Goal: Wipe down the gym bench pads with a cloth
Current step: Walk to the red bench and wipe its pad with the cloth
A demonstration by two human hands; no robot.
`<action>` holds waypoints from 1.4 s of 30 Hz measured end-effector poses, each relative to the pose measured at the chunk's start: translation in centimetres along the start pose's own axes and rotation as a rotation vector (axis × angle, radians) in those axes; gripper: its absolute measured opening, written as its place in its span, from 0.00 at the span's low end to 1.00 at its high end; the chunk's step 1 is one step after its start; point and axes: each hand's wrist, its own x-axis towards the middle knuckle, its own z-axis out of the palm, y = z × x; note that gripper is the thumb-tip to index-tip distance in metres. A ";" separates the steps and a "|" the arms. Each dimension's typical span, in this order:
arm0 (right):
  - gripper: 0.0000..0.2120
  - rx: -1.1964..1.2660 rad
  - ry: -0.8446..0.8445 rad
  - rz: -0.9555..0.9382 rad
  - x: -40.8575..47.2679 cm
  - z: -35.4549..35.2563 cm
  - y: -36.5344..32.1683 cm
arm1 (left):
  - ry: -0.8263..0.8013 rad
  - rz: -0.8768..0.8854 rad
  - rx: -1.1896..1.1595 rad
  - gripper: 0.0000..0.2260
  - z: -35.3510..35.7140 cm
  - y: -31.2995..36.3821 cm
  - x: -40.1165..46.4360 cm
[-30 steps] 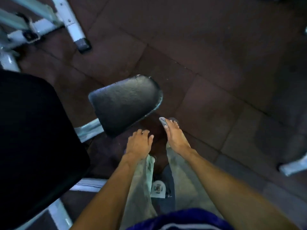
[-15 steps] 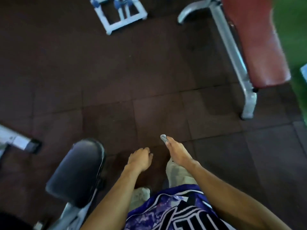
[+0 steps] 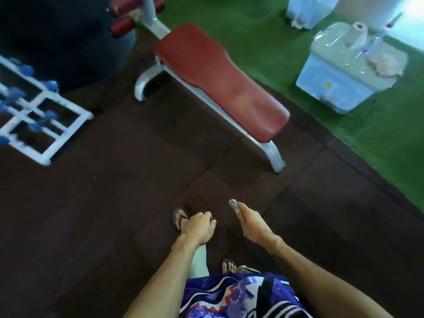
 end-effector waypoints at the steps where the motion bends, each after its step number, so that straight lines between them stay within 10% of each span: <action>1: 0.15 0.029 0.020 0.020 1.4 -0.6 -0.4 | -0.015 0.026 0.048 0.17 -1.8 0.1 1.8; 21: 0.16 0.675 0.468 0.310 26.8 -9.0 -8.7 | 0.021 0.412 0.499 0.19 -31.2 4.5 31.8; 42: 0.24 0.285 1.010 0.333 66.8 -17.3 2.8 | 0.453 0.908 0.614 0.29 -34.4 13.2 74.9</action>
